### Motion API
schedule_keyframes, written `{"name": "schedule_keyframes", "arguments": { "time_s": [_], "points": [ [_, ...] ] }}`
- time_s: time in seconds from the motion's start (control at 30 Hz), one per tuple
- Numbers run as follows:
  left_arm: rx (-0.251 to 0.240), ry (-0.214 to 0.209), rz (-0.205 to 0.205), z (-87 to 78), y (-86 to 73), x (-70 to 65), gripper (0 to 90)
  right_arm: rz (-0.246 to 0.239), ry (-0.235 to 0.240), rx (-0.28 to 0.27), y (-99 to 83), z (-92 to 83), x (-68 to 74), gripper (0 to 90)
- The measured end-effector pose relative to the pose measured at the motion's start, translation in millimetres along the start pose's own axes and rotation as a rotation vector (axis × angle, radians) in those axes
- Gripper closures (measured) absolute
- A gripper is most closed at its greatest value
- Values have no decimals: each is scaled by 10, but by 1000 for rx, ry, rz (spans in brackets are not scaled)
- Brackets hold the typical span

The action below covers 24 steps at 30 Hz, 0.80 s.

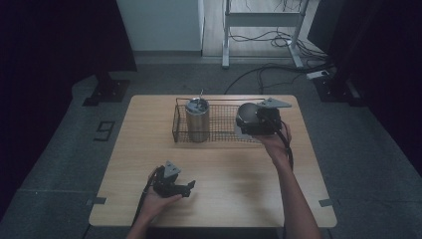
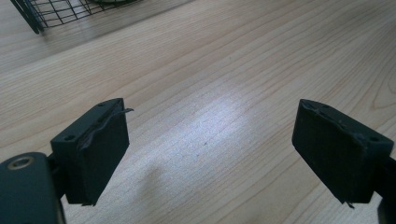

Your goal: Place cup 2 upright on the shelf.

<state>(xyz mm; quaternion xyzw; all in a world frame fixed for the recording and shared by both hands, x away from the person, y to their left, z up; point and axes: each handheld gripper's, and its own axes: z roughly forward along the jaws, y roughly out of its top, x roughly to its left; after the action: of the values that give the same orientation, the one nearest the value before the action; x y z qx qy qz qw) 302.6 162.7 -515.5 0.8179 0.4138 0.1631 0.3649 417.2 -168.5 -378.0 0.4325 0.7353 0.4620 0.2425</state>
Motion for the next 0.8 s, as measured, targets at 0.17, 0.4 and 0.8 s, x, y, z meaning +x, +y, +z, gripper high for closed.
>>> {"name": "schedule_keyframes", "arguments": {
  "time_s": [0.17, 0.4, 0.8],
  "points": [
    [0, 1, -1, 7, 0, -8, 112, 1, 0, -2, 35, 48, -33, 63],
    [5, 3, 6, 21, -2, -16, 112, -7, 4, 2, 88, 121, -81, 63],
    [5, 5, 11, 16, 1, -27, 112, 6, -5, 26, 110, 257, -195, 63]
  ]
}}
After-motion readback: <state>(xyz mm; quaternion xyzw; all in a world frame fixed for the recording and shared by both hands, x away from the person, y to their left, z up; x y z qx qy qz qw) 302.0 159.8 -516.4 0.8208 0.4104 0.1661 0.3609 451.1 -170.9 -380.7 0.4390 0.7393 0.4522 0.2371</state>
